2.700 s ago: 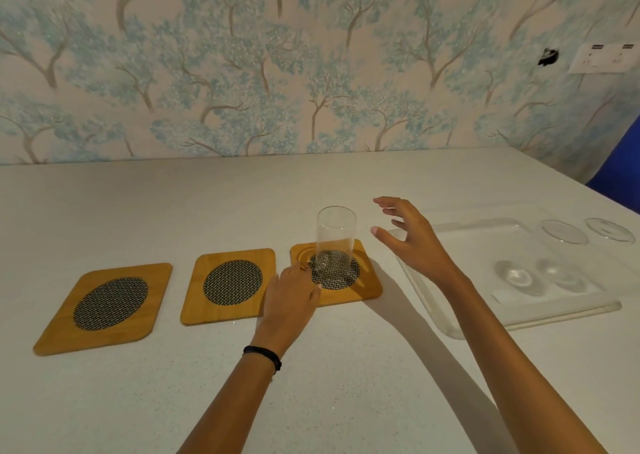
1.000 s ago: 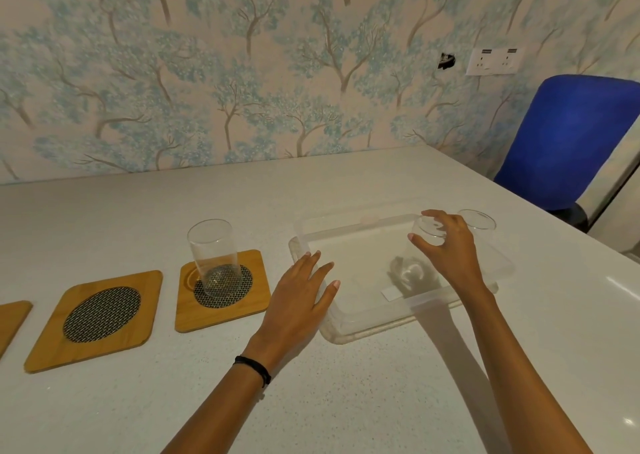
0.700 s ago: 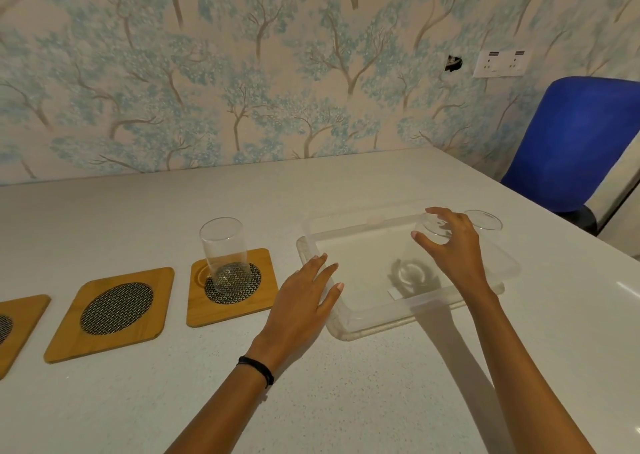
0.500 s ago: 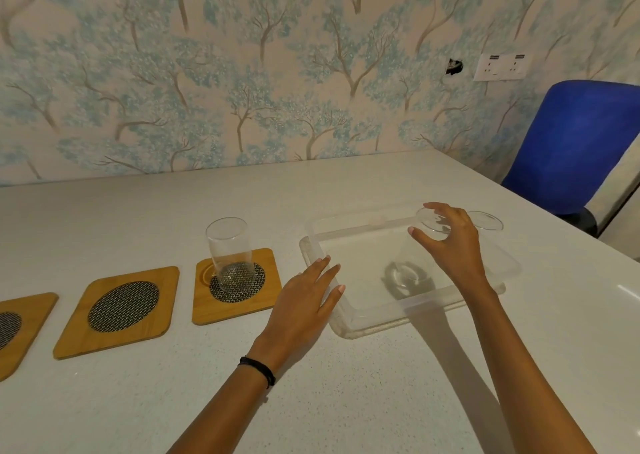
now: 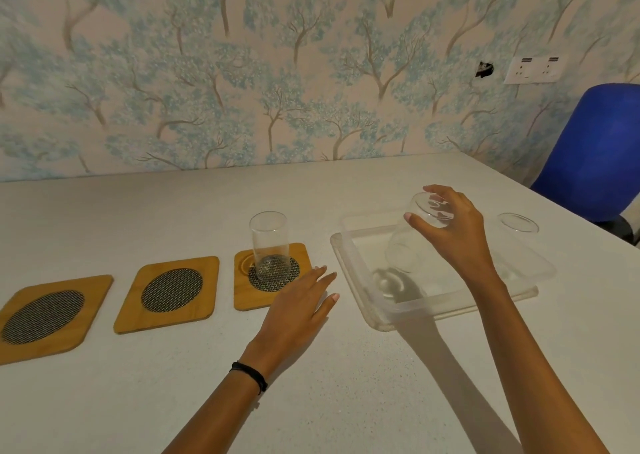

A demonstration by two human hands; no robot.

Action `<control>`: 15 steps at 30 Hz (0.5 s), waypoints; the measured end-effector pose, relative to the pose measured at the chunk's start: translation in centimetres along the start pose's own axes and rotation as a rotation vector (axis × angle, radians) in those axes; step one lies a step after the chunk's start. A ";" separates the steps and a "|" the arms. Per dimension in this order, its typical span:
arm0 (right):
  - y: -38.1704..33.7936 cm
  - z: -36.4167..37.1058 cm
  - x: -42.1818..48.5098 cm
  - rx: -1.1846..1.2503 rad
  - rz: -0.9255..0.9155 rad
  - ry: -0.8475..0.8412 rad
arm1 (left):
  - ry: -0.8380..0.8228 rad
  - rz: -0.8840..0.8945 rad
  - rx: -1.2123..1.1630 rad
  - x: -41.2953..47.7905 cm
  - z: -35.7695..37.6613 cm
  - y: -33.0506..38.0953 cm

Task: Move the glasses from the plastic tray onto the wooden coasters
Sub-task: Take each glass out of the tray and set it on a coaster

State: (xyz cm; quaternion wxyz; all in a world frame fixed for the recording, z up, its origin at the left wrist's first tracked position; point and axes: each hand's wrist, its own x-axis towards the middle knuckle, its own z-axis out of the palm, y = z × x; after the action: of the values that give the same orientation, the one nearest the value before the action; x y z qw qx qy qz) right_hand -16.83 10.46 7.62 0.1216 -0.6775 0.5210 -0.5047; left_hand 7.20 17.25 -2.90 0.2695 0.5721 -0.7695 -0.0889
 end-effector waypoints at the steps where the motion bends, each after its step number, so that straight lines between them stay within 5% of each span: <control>1: -0.5 0.4 -0.1 0.004 -0.006 -0.010 | 0.008 -0.003 -0.003 -0.4 -0.4 -0.4; 15: -7.9 8.1 -2.3 0.072 -0.087 -0.179 | 0.119 -0.077 0.055 -6.5 -5.9 -7.5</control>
State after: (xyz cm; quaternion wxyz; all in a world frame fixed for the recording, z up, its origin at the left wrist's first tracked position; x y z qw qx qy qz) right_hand -5.51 12.84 8.04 0.1697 -0.7372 0.4597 -0.4653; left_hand 17.79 21.77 -3.36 0.2951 0.6129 -0.7317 -0.0438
